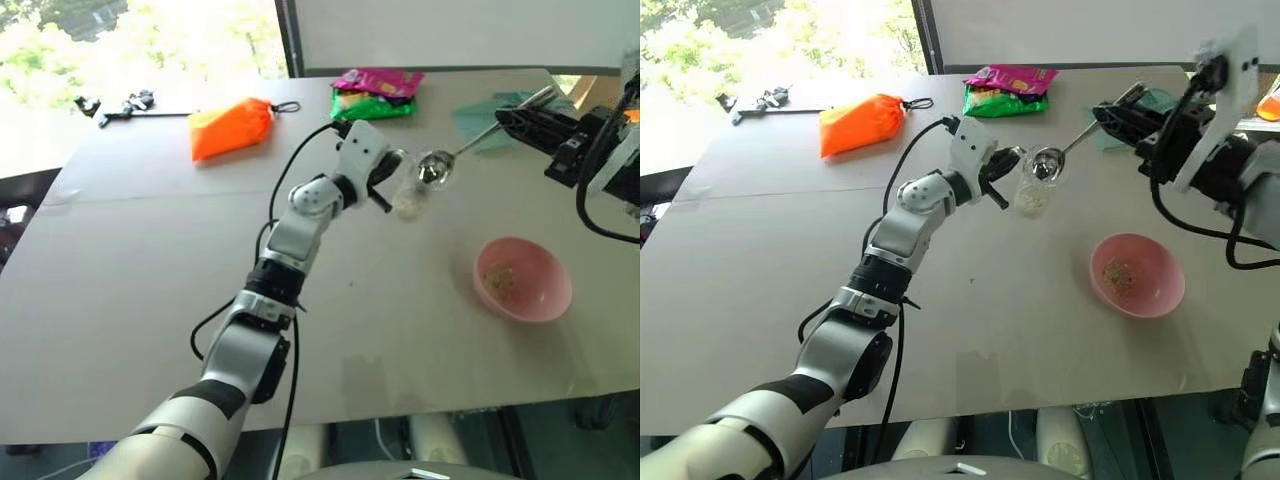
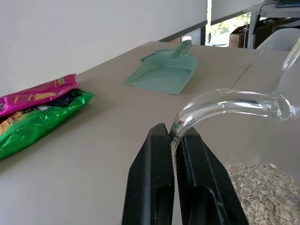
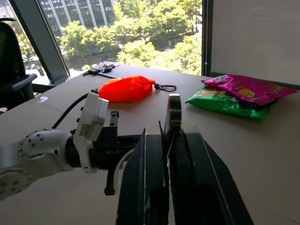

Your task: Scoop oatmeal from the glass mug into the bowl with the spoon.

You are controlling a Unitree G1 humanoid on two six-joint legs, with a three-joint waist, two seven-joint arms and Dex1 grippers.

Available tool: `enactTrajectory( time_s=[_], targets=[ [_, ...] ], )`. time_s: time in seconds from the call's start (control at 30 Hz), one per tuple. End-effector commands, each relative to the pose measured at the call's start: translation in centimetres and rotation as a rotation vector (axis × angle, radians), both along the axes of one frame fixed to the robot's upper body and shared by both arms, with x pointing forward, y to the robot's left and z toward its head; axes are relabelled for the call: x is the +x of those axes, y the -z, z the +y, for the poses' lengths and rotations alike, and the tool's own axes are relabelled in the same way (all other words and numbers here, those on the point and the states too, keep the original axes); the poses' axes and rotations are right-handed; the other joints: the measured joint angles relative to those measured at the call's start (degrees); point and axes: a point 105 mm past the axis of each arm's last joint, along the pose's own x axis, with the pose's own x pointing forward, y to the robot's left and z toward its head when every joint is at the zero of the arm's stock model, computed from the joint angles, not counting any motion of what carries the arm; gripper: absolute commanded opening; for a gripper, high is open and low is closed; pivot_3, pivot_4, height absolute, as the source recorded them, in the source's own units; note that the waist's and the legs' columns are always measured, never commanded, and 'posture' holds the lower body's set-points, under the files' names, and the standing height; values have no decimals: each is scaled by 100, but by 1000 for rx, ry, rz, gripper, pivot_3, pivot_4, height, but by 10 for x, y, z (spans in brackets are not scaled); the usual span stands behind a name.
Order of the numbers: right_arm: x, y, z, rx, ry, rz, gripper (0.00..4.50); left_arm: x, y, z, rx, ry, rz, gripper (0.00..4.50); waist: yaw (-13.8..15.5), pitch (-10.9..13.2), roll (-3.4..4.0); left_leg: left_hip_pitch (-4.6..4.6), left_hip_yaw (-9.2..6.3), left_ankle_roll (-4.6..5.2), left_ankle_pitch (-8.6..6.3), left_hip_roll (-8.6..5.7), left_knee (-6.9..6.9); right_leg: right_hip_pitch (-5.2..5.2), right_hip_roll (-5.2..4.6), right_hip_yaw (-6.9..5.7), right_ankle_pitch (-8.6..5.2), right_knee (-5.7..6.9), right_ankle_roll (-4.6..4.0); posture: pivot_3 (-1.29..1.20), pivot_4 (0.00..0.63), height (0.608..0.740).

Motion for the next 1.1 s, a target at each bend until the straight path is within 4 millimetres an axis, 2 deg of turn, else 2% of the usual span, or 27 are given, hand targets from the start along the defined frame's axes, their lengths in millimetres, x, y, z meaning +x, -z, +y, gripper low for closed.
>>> enactTrajectory(
  time_s=[0.03,0.07,0.2,0.33,0.43,0.53,0.63,0.93,1.1],
  targets=[
    [-3,-17,-6,-5,13,-92,0,-7,-31,5,-61,2,-79,29,3,0,0,0,0,0,0,0,0,0,-1,0,0,0,0,0,150,740],
    [-2,-16,-6,-31,19,-96,0,-7,-31,6,-65,-1,-78,29,3,0,0,0,-1,0,0,0,0,0,0,0,0,-2,0,0,150,740],
    [15,22,14,-326,32,-115,0,-11,-29,7,-52,-14,-90,29,-17,0,0,2,-1,0,0,0,0,0,0,0,0,-1,0,0,150,740],
    [22,36,36,-381,-27,-137,0,-15,-26,4,-37,-12,-97,29,-18,0,0,6,0,-1,1,1,0,-2,2,1,0,3,0,0,150,740],
    [21,43,43,-376,-63,-117,0,-16,-26,5,-33,-21,-106,29,6,1,-1,2,-2,-2,1,1,2,-3,1,0,0,0,0,0,150,740],
    [20,42,46,-299,-90,-75,0,-16,-25,8,-20,-32,-115,29,20,1,-1,-3,-6,-2,1,-2,2,-3,-3,-2,0,-4,0,0,150,740],
    [22,29,46,-190,-95,-39,0,-15,-20,11,5,-45,-113,29,16,2,-4,-3,-8,-2,1,-2,2,-3,-4,-4,0,-4,0,0,150,740],
    [28,10,30,-118,-10,-39,0,-13,-11,9,34,-55,-111,29,11,2,-3,-3,-8,-2,1,-2,1,-5,-3,-4,0,-1,0,0,150,740],
    [20,15,36,-77,-59,20,0,-13,-16,5,19,-45,-113,29,2,2,-3,-2,-7,-2,1,-2,1,-6,-3,-3,0,2,0,0,150,740]
  ],
)
